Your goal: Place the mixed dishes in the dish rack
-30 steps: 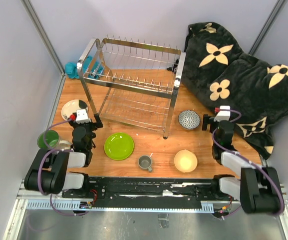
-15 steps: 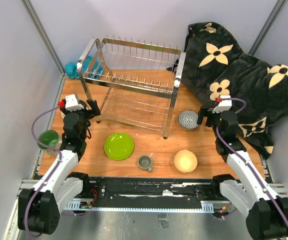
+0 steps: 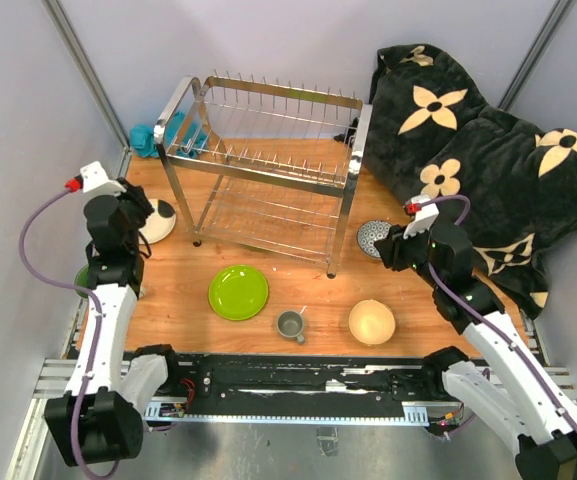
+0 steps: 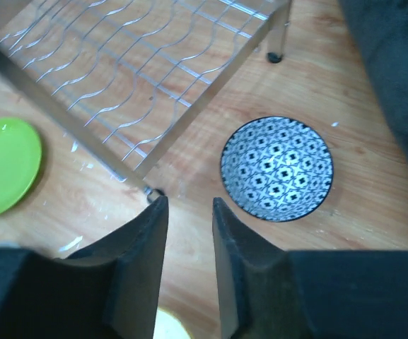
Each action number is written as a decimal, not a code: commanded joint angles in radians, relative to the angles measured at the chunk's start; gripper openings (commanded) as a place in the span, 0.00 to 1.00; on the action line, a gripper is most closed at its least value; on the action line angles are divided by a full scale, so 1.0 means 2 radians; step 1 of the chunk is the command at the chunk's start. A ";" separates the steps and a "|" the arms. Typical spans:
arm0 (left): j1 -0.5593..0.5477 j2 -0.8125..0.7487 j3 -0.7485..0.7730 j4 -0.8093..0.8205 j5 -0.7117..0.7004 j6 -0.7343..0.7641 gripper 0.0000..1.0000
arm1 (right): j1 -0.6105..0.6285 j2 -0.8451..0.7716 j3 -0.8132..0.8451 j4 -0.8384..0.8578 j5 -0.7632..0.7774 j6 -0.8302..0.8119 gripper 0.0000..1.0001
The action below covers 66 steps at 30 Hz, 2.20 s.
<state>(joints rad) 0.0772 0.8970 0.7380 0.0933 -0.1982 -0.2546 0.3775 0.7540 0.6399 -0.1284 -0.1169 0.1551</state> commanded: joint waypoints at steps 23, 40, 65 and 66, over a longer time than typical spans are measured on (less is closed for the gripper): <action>0.131 0.301 0.164 0.061 0.475 -0.104 0.42 | 0.005 0.197 0.045 0.214 -0.319 0.236 0.01; 0.125 0.346 0.173 0.058 0.594 -0.113 0.39 | -0.018 0.269 0.111 0.138 -0.319 0.167 0.01; 0.102 0.253 0.108 -0.016 0.605 -0.066 0.38 | -0.060 0.341 0.160 0.120 -0.342 0.121 0.01; 0.100 0.254 0.108 -0.016 0.609 -0.069 0.37 | -0.060 0.340 0.160 0.118 -0.341 0.121 0.01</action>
<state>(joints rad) 0.3050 1.3800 0.9356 0.1173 0.9279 -0.3943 0.2424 1.4395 0.9379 0.0994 -0.7849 0.4259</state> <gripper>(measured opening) 0.386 0.009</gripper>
